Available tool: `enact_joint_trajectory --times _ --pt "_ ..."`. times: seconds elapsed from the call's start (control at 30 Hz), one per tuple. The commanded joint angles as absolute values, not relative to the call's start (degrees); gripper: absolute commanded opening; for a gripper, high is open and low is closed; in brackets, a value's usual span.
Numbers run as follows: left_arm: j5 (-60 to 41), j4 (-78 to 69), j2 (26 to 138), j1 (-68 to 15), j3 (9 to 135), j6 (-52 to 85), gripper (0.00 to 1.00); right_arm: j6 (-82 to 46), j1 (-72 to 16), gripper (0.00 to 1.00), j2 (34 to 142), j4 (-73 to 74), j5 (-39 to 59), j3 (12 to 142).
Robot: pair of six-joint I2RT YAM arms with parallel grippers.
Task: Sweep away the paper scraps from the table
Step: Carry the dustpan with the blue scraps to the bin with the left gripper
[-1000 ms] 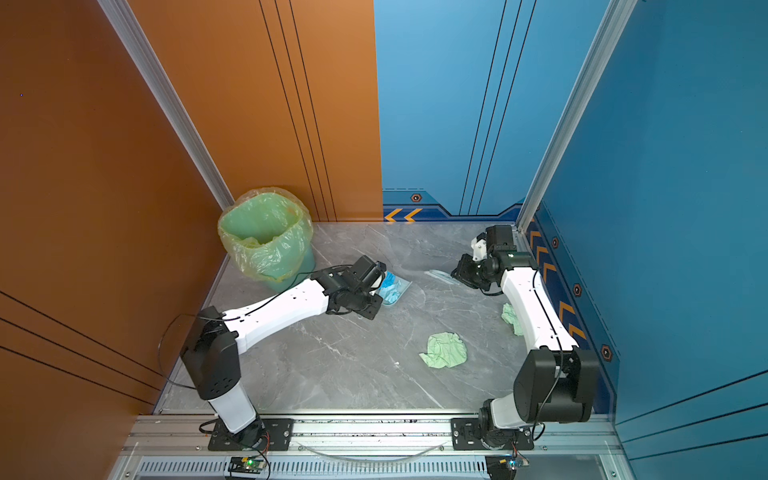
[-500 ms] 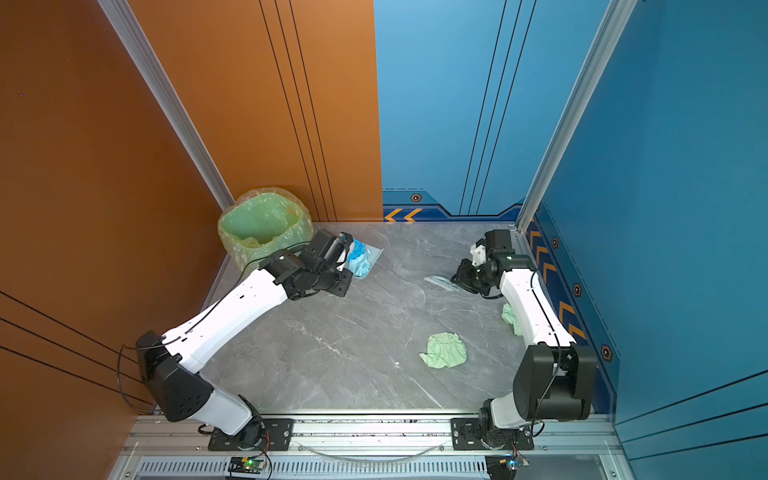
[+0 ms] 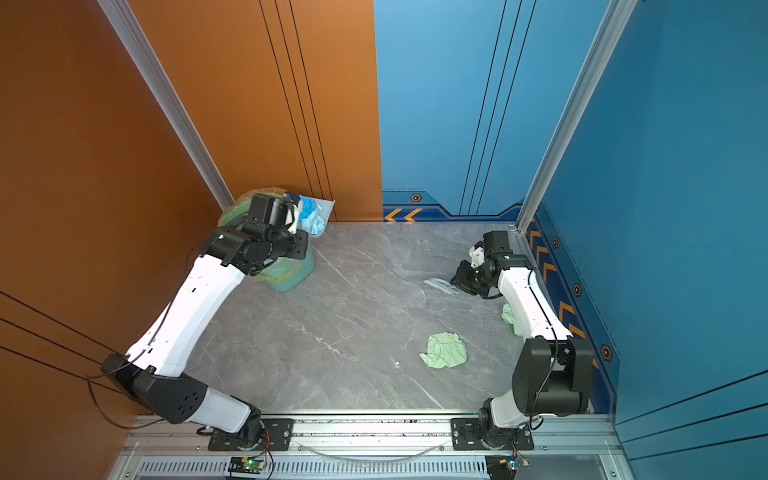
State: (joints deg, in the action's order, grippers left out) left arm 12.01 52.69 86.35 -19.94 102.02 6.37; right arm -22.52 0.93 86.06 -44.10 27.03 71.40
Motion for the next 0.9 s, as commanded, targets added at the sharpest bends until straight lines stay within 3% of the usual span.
enact_joint_trajectory --times 0.0,0.33,0.87 --pt "13.45 54.51 86.8 -16.89 105.84 3.39 0.0 -22.59 1.14 0.0 86.48 -43.55 27.6 70.67" --pt "16.71 54.59 90.21 -9.86 111.17 -0.89 0.0 -23.39 0.82 0.0 86.68 -43.51 27.6 71.27" --pt "31.19 58.6 94.02 -8.0 113.07 -11.17 0.0 -23.74 -0.39 0.0 86.92 -43.4 27.47 71.08"
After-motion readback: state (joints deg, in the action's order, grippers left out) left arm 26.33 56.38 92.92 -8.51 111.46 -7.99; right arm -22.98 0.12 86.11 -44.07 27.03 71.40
